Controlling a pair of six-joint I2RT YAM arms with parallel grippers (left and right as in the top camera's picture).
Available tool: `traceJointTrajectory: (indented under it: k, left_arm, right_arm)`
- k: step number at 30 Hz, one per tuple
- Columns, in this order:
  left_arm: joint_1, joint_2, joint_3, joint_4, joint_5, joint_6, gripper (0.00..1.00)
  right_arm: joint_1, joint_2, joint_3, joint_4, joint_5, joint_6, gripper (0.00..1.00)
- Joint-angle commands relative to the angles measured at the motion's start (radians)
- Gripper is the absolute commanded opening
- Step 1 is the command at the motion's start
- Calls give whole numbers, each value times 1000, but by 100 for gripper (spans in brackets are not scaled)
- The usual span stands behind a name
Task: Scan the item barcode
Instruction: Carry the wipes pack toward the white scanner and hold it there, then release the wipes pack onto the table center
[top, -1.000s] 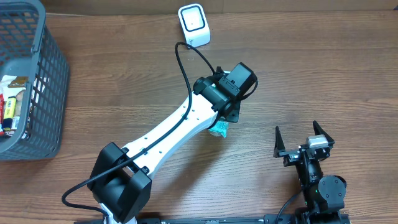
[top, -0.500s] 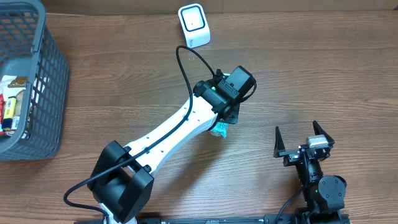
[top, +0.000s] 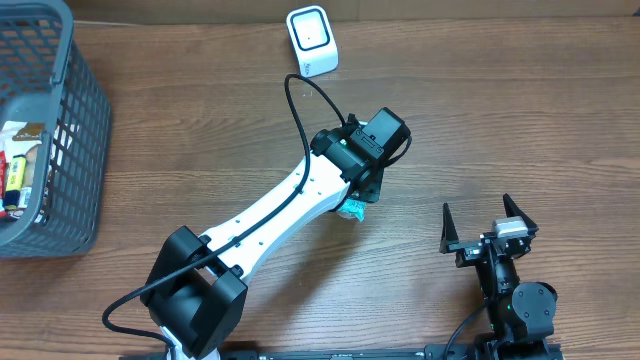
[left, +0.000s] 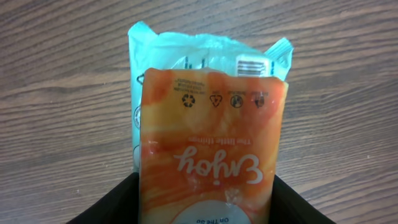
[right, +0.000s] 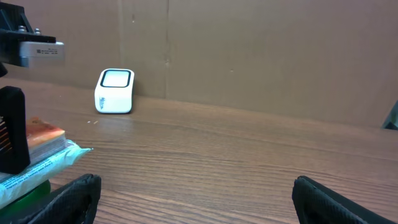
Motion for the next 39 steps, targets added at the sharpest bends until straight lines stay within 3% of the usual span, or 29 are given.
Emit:
traceJointTrajectory:
  k: [1, 5, 10, 24, 26, 31, 39]
  left_arm:
    - [0, 9, 0, -11, 3, 21, 49]
    - [0, 8, 0, -16, 17, 21, 42]
    - [0, 9, 1, -34, 24, 21, 44]
    - [1, 8, 16, -50, 76, 48, 65]
    - [2, 8, 38, -57, 72, 51, 72]
    - [17, 8, 154, -119, 59, 87, 88]
    - [106, 8, 443, -318, -110, 163, 92]
  right_arm:
    - [-5, -9, -11, 6, -5, -4, 100]
    - [-5, -9, -11, 6, -5, -4, 100]
    - [-5, -9, -11, 6, -5, -4, 100]
    - [-5, -9, -11, 6, -5, -4, 100]
    - [-5, -9, -11, 6, -5, -4, 100]
    - [-5, -9, -11, 6, -5, -4, 100]
    - [-5, -9, -11, 6, -5, -4, 100]
